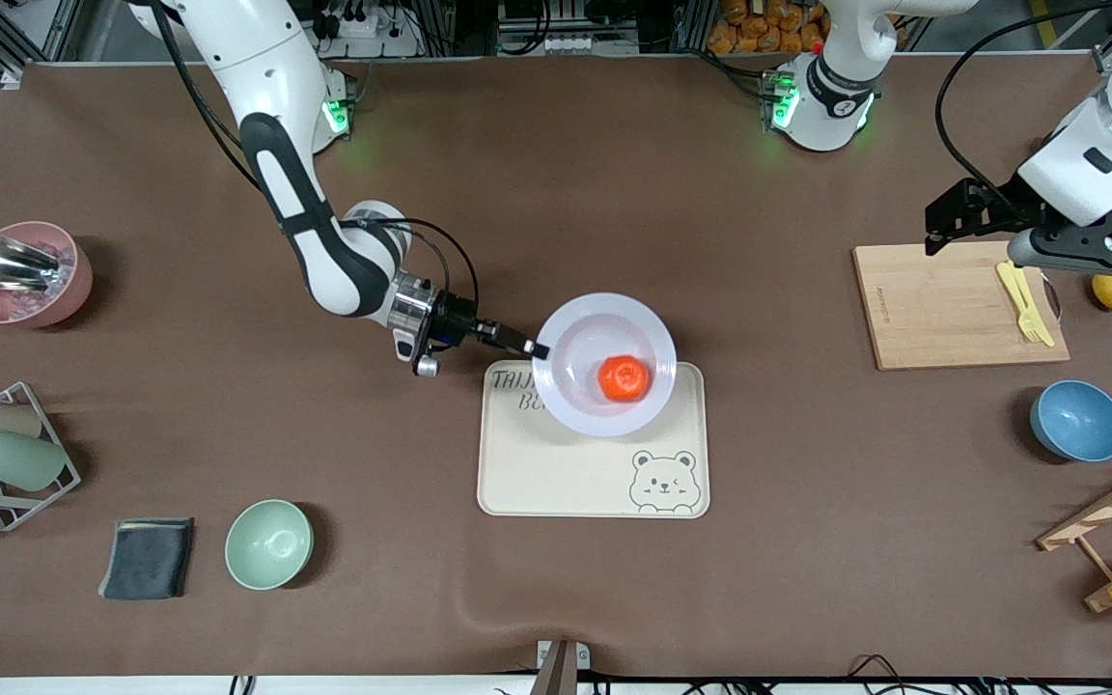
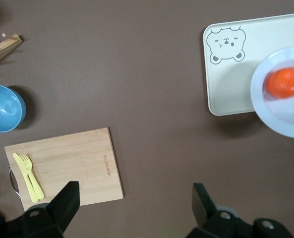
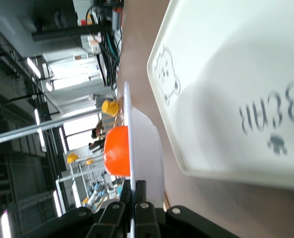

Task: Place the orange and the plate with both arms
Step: 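Slide the plate with the right gripper onto the bear tray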

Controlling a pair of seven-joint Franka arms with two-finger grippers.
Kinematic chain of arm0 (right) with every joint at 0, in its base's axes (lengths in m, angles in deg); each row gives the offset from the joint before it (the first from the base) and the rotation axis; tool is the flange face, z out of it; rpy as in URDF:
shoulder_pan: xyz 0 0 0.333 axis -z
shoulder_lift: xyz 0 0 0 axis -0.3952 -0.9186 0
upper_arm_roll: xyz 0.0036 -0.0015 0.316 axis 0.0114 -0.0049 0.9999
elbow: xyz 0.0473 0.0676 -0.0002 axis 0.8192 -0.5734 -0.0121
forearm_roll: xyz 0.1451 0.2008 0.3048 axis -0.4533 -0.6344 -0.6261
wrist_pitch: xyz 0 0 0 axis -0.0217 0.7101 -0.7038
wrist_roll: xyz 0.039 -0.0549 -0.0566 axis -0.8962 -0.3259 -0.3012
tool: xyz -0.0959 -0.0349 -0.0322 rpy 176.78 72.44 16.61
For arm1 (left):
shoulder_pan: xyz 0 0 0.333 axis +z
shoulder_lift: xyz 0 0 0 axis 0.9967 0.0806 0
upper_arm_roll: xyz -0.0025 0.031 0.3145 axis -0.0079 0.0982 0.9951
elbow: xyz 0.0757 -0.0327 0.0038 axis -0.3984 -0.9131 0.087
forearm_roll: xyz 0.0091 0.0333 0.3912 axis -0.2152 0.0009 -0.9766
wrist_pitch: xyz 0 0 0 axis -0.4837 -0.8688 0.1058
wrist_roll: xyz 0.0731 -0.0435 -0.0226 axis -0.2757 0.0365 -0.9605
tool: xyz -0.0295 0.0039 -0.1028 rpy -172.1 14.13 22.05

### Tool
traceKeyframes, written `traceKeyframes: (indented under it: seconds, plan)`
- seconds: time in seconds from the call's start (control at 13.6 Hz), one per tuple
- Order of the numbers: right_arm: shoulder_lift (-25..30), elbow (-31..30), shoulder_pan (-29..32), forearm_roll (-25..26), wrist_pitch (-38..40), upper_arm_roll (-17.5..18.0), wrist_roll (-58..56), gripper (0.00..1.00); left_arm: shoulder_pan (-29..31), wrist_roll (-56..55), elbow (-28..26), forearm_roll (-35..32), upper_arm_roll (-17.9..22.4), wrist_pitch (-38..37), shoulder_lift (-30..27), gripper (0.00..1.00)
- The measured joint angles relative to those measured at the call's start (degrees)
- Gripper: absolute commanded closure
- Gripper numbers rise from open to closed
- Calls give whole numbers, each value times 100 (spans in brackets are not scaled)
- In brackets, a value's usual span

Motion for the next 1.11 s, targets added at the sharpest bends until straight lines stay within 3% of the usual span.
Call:
traceKeyframes:
  seconds: [0.59, 0.66, 0.74, 0.81, 1.11]
  plan:
    - [-1373, 1425, 35, 5, -546, -9, -5, 100, 30, -9, 86, 0, 54, 48, 124, 0]
    - [-1410, 1493, 37, 5, -555, -13, -5, 62, 29, -9, 121, 0, 53, 49, 151, 0]
    - [-1424, 1534, 38, 5, -578, -15, -5, 60, 29, -9, 145, 0, 53, 49, 167, 0]
    - [-1428, 1547, 37, 7, -623, -14, -4, 51, 29, -9, 161, 0, 53, 49, 177, 0]
    - [-1428, 1550, 38, 150, -808, -15, 4, 51, 27, -9, 167, 0, 53, 49, 180, 0]
